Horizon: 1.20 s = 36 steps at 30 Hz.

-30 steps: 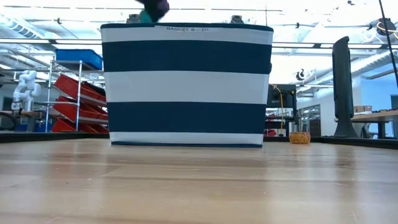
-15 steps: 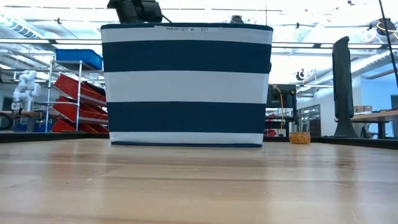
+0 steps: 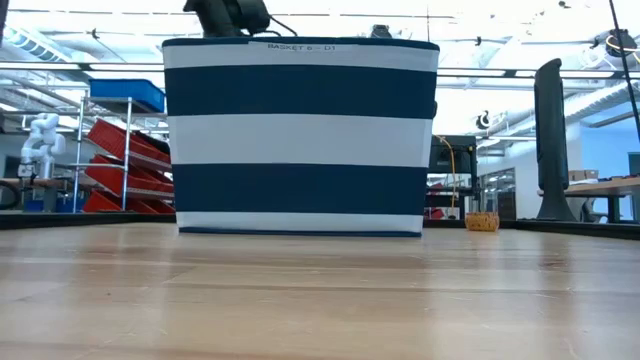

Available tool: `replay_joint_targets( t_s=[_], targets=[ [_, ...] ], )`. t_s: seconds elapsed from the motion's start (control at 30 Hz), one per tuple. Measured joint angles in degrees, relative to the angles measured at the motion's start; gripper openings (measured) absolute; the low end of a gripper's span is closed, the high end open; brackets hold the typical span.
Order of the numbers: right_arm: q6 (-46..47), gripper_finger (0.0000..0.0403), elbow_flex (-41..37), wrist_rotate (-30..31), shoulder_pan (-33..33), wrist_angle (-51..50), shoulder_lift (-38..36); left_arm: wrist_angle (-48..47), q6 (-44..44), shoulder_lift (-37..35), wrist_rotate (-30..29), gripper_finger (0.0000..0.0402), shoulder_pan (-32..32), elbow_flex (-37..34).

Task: Sort clothes
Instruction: Put the black sock into the blue bin, then return to Home Position

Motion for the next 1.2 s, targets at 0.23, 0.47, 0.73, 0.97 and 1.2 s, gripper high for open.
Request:
replay_joint_targets(
  t_s=[0.23,0.47,0.73,0.97,1.2],
  targets=[
    [-0.6,0.0217,0.0,-0.1,0.0,0.0,0.0,-3.6,0.2,-0.3,-0.3,0.0173,-0.2,9.8],
    [-0.5,0.0217,0.0,-0.1,0.0,0.0,0.0,-6.0,0.1,-3.9,-0.4,0.0209,-0.2,16.5],
    [-0.5,0.0217,0.0,0.0,0.0,0.0,0.0,-8.4,0.2,-14.3,0.5,0.021,-0.2,15.4],
    [-0.5,0.0217,0.0,0.2,0.0,0.0,0.0,-8.4,-0.3,-26.1,2.3,0.021,-0.2,7.9],
    [1.0,0.0217,0.0,0.2,0.0,0.1,0.0,-1.5,-4.8,-38.4,7.2,0.021,-0.3,-7.2]
  ],
)
